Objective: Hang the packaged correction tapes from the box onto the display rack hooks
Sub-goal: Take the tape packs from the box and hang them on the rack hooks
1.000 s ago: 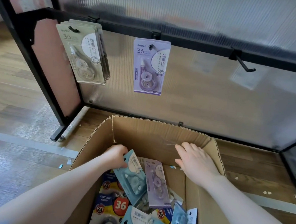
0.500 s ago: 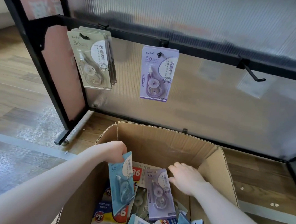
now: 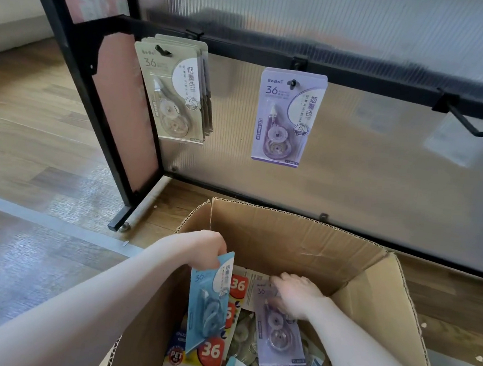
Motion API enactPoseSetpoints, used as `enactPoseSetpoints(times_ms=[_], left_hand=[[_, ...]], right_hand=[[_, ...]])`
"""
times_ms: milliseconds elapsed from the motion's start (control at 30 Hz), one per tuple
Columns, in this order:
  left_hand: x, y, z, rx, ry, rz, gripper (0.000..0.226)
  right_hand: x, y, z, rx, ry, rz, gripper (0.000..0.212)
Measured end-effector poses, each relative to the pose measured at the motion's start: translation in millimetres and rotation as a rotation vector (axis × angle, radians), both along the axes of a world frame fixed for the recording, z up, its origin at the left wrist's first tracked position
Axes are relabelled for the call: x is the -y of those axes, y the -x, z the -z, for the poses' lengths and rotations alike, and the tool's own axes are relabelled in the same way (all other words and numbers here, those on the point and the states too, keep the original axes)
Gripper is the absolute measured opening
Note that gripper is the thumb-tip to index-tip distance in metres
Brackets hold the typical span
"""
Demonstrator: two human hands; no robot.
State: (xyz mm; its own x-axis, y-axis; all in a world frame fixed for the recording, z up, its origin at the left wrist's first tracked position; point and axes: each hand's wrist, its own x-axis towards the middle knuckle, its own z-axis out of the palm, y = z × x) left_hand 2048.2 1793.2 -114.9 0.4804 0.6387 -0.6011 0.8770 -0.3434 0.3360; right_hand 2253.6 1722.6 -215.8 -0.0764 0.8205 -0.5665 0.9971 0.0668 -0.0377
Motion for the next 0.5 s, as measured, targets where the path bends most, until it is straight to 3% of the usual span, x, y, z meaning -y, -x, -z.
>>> enactPoseSetpoints(times_ms=[367, 500], left_hand=[[0.7, 1.8, 2.9, -0.009, -0.037, 0.009, 0.028], [0.3, 1.6, 3.4, -0.019, -0.044, 0.012, 0.028]], right_hand=[[-5.1, 9.0, 10.6, -0.011, 0.073, 0.082, 0.088], [-3.8, 6.7, 7.4, 0.018, -0.006, 0.052, 0.085]])
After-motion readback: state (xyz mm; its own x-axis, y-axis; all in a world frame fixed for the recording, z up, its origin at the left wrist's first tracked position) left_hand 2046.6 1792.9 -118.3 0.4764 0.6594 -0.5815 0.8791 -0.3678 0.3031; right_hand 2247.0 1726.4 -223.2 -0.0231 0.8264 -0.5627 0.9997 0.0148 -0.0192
